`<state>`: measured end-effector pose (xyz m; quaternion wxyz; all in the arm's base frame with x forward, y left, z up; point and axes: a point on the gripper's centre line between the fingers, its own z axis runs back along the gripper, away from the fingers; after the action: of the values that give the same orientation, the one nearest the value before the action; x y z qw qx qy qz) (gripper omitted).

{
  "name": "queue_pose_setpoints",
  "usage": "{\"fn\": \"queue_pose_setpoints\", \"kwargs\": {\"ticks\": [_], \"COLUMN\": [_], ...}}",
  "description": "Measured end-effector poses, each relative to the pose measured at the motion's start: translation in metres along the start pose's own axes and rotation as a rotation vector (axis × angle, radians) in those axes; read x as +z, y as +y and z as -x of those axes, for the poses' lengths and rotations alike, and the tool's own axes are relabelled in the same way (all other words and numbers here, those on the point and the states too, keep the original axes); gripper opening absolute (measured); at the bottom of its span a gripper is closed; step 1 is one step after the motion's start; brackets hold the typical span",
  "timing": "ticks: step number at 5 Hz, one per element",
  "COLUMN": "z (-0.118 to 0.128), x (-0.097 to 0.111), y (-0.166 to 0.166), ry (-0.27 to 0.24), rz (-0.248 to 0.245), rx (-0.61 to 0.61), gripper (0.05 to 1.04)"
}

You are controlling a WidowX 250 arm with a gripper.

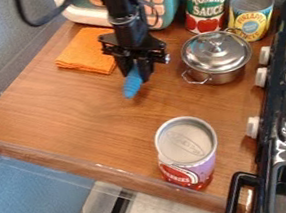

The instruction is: Move the blue fork to the top of the table.

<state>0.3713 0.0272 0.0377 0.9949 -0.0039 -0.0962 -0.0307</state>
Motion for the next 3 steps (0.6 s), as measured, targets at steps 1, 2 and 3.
{"fn": "queue_pose_setpoints", "kwargs": {"ticks": [1, 2, 3], "z": [-0.016, -0.032, -0.043], "x": [-0.016, -0.02, -0.022], "y": [-0.005, -0.003, 0.0], "ry": [0.026, 0.02, 0.007], "rz": [-0.01, -0.013, -0.02], "rx": [-0.024, -0.023, -0.024], "gripper": [0.408, 0.408, 0.408]}}
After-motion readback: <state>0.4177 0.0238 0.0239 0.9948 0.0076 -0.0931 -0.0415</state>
